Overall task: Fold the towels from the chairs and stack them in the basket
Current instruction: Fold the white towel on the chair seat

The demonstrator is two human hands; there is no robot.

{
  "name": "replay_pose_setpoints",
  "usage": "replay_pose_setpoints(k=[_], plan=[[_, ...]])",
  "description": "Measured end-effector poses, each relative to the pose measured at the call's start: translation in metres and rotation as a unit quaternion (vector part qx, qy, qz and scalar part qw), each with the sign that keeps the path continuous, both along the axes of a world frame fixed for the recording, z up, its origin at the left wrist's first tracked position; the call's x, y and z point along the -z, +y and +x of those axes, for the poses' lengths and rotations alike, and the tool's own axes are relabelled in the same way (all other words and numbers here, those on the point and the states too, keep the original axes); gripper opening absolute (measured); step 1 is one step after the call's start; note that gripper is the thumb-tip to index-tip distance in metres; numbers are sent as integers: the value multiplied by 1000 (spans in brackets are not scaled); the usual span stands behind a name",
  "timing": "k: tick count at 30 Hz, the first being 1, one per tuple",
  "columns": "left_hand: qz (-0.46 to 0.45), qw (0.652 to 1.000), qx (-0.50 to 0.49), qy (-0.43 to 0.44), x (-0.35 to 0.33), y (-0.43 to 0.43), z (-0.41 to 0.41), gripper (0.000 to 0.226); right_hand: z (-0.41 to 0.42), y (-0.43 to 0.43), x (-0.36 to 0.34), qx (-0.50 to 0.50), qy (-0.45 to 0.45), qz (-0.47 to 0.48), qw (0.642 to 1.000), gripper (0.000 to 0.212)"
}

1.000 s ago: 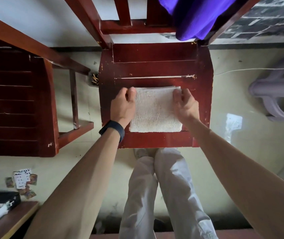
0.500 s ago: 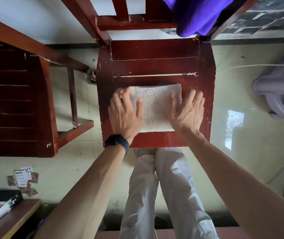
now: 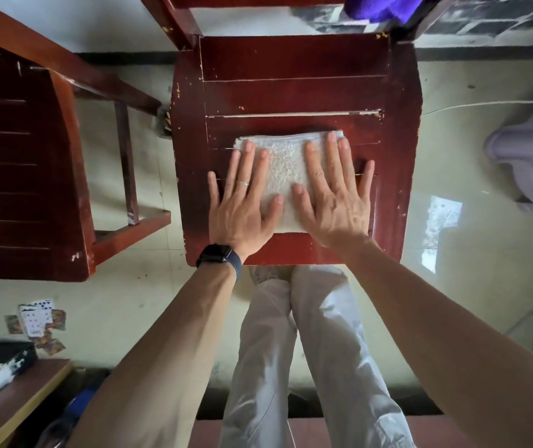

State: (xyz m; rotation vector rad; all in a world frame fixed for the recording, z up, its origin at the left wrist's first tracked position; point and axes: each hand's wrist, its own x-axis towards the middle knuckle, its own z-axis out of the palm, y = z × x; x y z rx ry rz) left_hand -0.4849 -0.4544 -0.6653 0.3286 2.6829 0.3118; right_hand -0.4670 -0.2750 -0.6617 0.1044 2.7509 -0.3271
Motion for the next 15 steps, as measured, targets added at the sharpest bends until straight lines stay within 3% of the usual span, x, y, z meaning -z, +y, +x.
replay_pose_setpoints(k=[3,8,10,13,15], plan=[[12,1000,-18,-15,-13,1,0,74,1,-4,-15,65,-15,5,998,74],[68,973,-219,-6,-44,0,-3,71,-2,6,-50,271,-51,-58,959,71],[137,938,-315,-54,-53,6,-10,61,-7,8,-55,349,-89,-119,925,63],[211,841,-473,-153,-56,16,-22,54,-16,9,-50,416,-126,-212,875,50],[221,810,-513,-178,-55,18,-29,51,-23,10,-44,460,-150,-273,832,47]])
